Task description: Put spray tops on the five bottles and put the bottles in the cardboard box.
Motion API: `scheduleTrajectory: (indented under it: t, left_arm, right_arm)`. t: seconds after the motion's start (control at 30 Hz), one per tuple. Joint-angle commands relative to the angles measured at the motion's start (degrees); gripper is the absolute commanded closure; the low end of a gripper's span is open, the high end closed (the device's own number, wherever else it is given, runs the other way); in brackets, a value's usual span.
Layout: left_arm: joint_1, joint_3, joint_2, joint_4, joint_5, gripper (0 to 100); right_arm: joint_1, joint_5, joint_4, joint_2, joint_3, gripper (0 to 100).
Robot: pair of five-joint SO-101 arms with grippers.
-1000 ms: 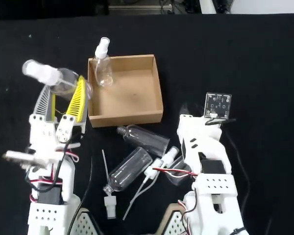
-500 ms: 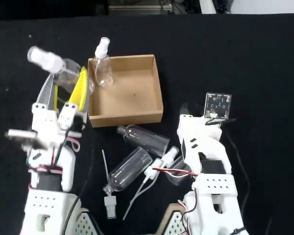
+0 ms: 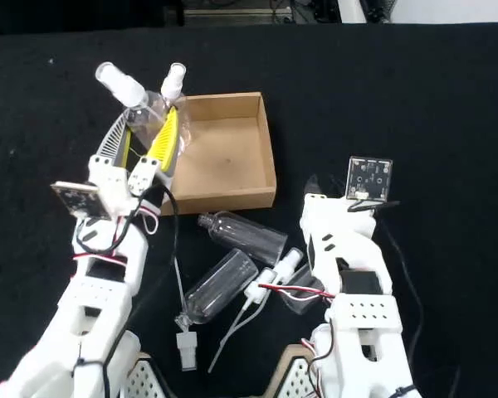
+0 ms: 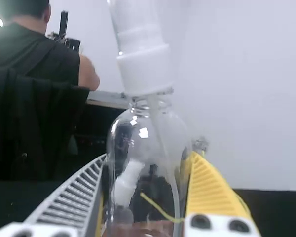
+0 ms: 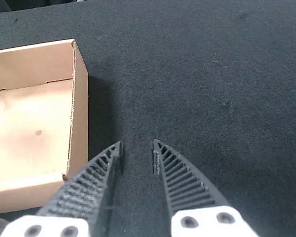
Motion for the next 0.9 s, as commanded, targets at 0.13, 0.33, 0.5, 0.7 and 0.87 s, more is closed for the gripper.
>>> scheduleTrajectory:
  t: [0.13, 0.33, 0.5, 0.7, 0.87]
  left_arm:
    - [0.8, -5.4, 20.0, -15.6, 0.0, 97]
    - [0.7, -8.5, 32.7, -23.2, 0.0, 97]
    - [-1.2, -9.5, 39.6, -33.0, 0.0, 97]
    - [-12.4, -7.9, 39.4, -38.2, 0.0, 97]
    - [-27.9, -10.7, 41.2, -37.0, 0.0, 97]
  right_arm:
    - [1.1, 0.2, -1.8, -2.1, -0.5, 93.1]
    - [1.1, 0.2, -1.8, -2.1, -0.6, 93.1]
    - [0.8, 0.2, -1.8, -2.0, -0.4, 93.1]
    - [0.8, 0.2, -1.8, -2.1, -0.4, 93.1]
    - [0.8, 0.2, -1.8, -2.1, -0.4, 93.1]
